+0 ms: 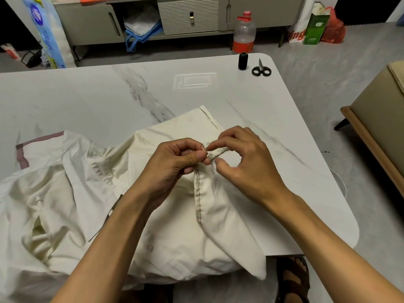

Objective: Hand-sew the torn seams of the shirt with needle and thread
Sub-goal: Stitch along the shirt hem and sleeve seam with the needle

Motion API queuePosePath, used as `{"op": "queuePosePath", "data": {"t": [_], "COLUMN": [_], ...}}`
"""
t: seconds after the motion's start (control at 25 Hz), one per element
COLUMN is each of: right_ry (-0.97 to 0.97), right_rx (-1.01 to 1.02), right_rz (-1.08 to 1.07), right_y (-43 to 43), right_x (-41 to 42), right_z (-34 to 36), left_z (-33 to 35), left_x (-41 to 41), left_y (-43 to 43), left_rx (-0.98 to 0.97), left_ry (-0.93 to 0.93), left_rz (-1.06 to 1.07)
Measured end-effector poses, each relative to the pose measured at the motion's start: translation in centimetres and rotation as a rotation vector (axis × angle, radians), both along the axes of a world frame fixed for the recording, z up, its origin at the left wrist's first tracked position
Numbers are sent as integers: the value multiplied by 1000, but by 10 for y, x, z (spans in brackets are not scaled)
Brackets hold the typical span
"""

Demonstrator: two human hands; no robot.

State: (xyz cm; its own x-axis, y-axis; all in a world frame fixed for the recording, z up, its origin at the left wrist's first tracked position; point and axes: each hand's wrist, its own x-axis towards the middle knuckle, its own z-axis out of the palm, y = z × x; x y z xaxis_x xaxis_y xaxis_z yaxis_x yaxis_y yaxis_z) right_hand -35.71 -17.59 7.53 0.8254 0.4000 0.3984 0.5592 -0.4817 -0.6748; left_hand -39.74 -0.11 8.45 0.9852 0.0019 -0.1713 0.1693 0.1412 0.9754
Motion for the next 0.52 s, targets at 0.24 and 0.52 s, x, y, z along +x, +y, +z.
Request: {"op": "queuePosePath", "data": {"t": [0.24, 0.52], "right_ry": [-75, 60], "right_rx": [-40, 13], "right_rz": [-19, 11], "right_y": [4, 5], "right_x": [3, 0], "right_z": [-6, -1], "left_z": [0, 0], "left_x": [0, -2], "left_y": [1, 0], "left_rx": [24, 138], "left_ry": [-3, -39], "left_rz": [-14, 48]}}
